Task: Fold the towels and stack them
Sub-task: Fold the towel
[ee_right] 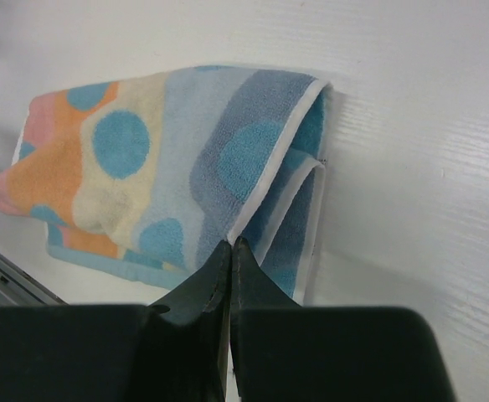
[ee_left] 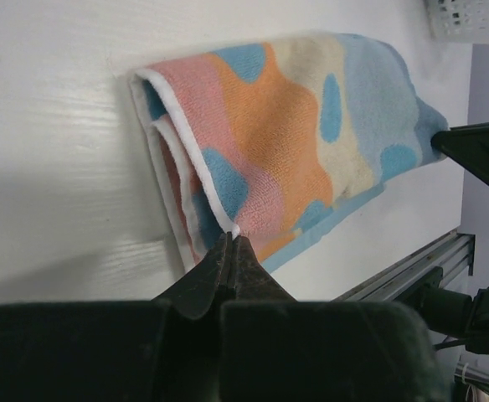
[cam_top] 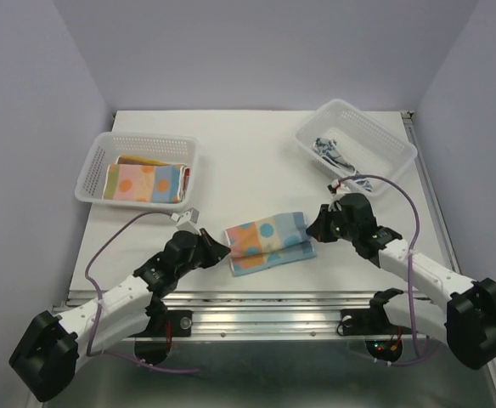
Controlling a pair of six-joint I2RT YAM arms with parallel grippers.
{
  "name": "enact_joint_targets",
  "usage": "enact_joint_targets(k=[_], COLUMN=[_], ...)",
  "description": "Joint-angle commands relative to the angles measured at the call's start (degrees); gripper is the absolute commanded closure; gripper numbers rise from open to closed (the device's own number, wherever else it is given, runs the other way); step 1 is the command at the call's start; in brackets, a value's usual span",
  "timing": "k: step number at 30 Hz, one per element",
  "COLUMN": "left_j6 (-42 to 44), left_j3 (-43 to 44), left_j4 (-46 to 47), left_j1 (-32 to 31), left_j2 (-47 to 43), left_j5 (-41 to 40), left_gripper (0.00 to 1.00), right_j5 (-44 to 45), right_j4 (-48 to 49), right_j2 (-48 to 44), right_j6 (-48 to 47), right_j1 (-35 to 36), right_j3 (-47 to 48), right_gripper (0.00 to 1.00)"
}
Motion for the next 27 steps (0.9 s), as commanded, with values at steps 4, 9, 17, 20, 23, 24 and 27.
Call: enact_joint_targets(k=[4, 9, 17, 20, 23, 24, 27], left_j6=[-3.36, -3.45, -2.39, -1.86, -1.16, -1.07, -1.60], left_j3=[-2.59, -3.38, -2.50, -1.54, 0.13, 1.00, 3.02], left_j4=[-3.33, -4.12, -5.35, -8.42, -11.68, -13.07, -14.49], left_j1=[-0.58, -0.58, -0.75, -0.75, -0.84, -0.84, -0.84], left_j2=[-2.54, -2.20, -3.24, -5.18, -7.38, -7.82, -6.34], left_j5=[2.06, 5.39, 9.53, 9.45, 7.08, 5.15, -0.38], left_gripper=[1.00, 1.00, 0.68, 0.39, 0.10, 0.01, 0.01], right_j5=[-2.71, -1.49, -0.08, 0.18, 0.27, 0.27, -0.51], right_j4=[0.25, -1.68, -6.51, -8.01, -7.93, -7.75, -6.96], right_j2=[-0.85, -1.90, -4.45, -5.94, -7.44, -7.62, -5.87], right_j6=[1.85, 2.38, 2.99, 3.26, 3.43, 3.35, 3.26], right_j1=[0.32, 0.32, 0.32, 0.32, 0.32, 0.41, 0.32], right_j3=[-3.70, -4.32, -4.15, -3.88, -3.18, -2.48, -0.64], right_gripper=[0.96, 0.91, 0.67, 0.46, 0.27, 0.09, 0.00])
